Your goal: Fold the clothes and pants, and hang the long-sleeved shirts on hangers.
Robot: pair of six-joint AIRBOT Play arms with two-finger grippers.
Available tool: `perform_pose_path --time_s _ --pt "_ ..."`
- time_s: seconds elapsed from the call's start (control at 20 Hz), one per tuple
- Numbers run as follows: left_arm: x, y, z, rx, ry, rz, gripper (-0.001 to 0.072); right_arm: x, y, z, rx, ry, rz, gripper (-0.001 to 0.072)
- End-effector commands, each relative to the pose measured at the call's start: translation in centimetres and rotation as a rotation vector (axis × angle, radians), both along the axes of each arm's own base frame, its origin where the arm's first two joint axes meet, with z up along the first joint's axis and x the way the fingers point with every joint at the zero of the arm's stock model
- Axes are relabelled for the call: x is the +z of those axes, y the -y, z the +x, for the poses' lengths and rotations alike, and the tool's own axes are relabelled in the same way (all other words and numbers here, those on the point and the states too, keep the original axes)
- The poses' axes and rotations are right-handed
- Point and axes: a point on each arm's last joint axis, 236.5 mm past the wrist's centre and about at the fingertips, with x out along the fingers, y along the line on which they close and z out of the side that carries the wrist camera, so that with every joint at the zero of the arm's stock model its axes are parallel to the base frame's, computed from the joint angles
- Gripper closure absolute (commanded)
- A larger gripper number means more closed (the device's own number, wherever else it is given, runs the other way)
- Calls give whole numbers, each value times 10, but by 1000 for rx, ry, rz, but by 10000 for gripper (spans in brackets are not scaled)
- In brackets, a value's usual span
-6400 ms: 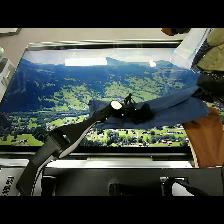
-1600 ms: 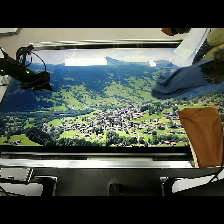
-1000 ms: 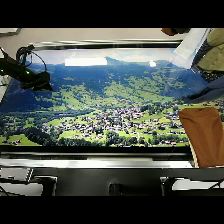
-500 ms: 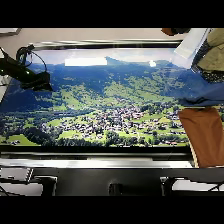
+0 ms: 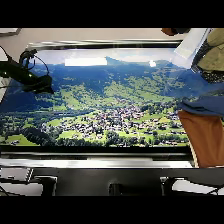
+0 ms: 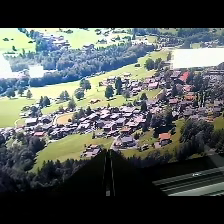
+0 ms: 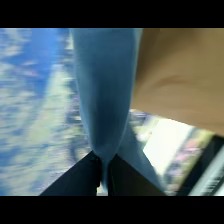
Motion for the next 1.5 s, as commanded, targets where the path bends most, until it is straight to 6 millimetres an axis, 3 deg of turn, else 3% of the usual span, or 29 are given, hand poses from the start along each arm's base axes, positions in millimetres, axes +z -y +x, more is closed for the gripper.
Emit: perform_pose_path --time_s 0.0,0.2,0.4,0.55,0.7,0.95,1.45 --pt "-2 0 -1 0 -8 -1 690 -31 17 -52 40 -221 -87 680" --pt "-2 0 -1 0 -8 0 690 -84 4 -105 87 -416 -59 680" --pt "-2 0 -1 1 -8 0 690 -116 -5 -146 83 -534 -63 680" --pt "-2 0 -1 0 -8 0 690 -129 -4 -161 109 -598 -67 680" --pt "-2 0 -1 0 -8 0 690 -126 5 -183 117 -695 -102 680" --pt "-2 0 -1 0 -8 0 690 -123 15 -190 117 -729 -143 679" --pt "-2 0 -1 0 -8 0 690 -155 -10 -214 158 -819 -39 675"
